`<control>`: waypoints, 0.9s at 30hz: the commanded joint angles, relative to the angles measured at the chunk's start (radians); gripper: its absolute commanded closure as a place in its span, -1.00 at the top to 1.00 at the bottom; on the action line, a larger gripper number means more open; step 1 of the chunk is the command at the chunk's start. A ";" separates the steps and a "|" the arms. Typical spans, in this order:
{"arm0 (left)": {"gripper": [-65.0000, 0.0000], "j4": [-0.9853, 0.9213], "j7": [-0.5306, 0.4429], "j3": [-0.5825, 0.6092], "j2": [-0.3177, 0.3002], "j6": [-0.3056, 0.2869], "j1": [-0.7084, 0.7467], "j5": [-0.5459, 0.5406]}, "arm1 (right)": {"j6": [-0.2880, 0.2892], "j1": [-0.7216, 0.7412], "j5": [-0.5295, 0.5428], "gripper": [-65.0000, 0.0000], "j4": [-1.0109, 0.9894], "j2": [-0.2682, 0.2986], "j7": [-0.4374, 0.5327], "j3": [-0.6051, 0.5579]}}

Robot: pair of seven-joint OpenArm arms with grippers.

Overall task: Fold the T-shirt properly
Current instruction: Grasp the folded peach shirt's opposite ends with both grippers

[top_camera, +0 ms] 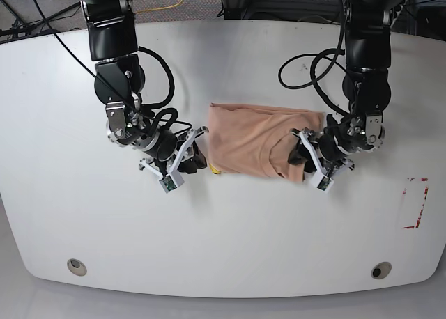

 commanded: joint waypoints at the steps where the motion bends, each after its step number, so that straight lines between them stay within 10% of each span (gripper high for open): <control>1: -0.24 0.100 0.026 -0.005 -0.007 -0.033 -0.031 -0.017 | 0.003 0.027 0.012 -0.57 0.079 0.005 0.002 0.006; 14: -0.24 0.586 0.228 -0.008 -0.010 -0.047 0.214 -0.010 | 0.010 0.152 -0.083 -0.57 -0.076 -0.085 -0.019 -0.002; 27: -0.24 0.571 0.225 -0.143 -0.046 -0.047 0.432 -0.008 | 0.013 0.289 -0.262 -0.56 -0.392 -0.162 0.183 -0.002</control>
